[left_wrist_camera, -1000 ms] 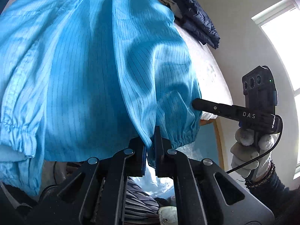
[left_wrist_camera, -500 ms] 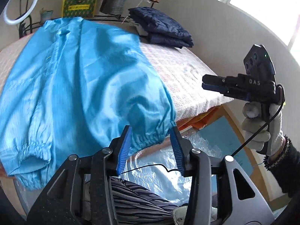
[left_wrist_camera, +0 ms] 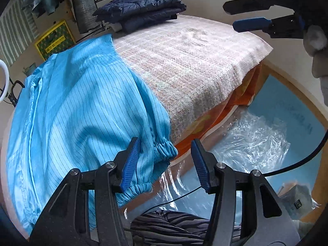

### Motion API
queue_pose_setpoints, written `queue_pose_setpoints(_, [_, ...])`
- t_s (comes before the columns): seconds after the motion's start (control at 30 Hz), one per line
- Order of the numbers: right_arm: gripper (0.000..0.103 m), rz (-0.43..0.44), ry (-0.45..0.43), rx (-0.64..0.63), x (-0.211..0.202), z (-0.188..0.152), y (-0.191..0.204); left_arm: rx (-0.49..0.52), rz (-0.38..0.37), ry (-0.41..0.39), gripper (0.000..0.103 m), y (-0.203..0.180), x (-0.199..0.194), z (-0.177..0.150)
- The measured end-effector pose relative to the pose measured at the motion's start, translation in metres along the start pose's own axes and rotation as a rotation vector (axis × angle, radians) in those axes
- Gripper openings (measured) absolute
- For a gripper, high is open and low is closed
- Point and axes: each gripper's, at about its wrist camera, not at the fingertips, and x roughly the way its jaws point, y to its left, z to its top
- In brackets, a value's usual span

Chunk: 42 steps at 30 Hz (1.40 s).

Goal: Fold large clothes

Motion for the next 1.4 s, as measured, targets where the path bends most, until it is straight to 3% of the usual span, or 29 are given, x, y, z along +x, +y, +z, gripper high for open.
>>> queue_pose_setpoints(0.1, [0.038, 0.018, 0.004, 0.013, 0.008, 0.007, -0.002, -0.021, 0.013, -0.004, 0.046, 0.002, 0.000, 0.001])
queue_pose_setpoints(0.17, [0.038, 0.034, 0.013, 0.005, 0.017, 0.013, 0.001, -0.065, 0.007, -0.013, 0.026, 0.012, -0.001, 0.003])
queue_pose_setpoints(0.27, [0.038, 0.043, 0.031, -0.032, 0.034, 0.025, 0.009, -0.206, -0.135, -0.001, 0.009, 0.038, -0.004, 0.003])
queue_pose_setpoints(0.33, [0.038, 0.054, 0.048, -0.041, 0.049, 0.036, 0.012, -0.331, -0.228, -0.010, 0.007, 0.058, -0.010, 0.002])
queue_pose_setpoints(0.53, [0.038, 0.104, 0.103, -0.025, 0.106, 0.071, 0.020, -0.570, -0.356, -0.088, 0.006, 0.093, -0.040, -0.001])
queue_pose_setpoints(0.63, [0.053, 0.081, 0.121, -0.007, 0.145, 0.085, 0.024, -0.615, -0.380, -0.120, 0.006, 0.100, -0.052, 0.001])
queue_pose_setpoints(0.87, [0.054, 0.122, 0.151, 0.172, 0.221, 0.107, 0.016, -0.608, -0.388, -0.158, 0.006, 0.105, -0.067, 0.005])
queue_pose_setpoints(0.93, [0.045, 0.146, 0.150, 0.215, 0.234, 0.112, 0.015, -0.620, -0.401, -0.163, 0.006, 0.105, -0.070, 0.002])
queue_pose_setpoints(1.0, [0.022, 0.148, 0.166, 0.227, 0.245, 0.117, 0.020, -0.633, -0.408, -0.166, 0.006, 0.107, -0.070, -0.002])
queue_pose_setpoints(1.07, [0.008, 0.134, 0.181, 0.203, 0.252, 0.120, 0.030, -0.645, -0.415, -0.166, 0.006, 0.110, -0.069, -0.005])
queue_pose_setpoints(1.17, [0.002, 0.065, 0.174, 0.140, 0.251, 0.125, 0.052, -0.685, -0.436, -0.164, 0.006, 0.118, -0.069, -0.012])
queue_pose_setpoints(1.4, [0.001, -0.047, 0.105, -0.095, 0.237, 0.138, 0.130, -0.765, -0.464, -0.195, 0.006, 0.137, -0.084, -0.032])
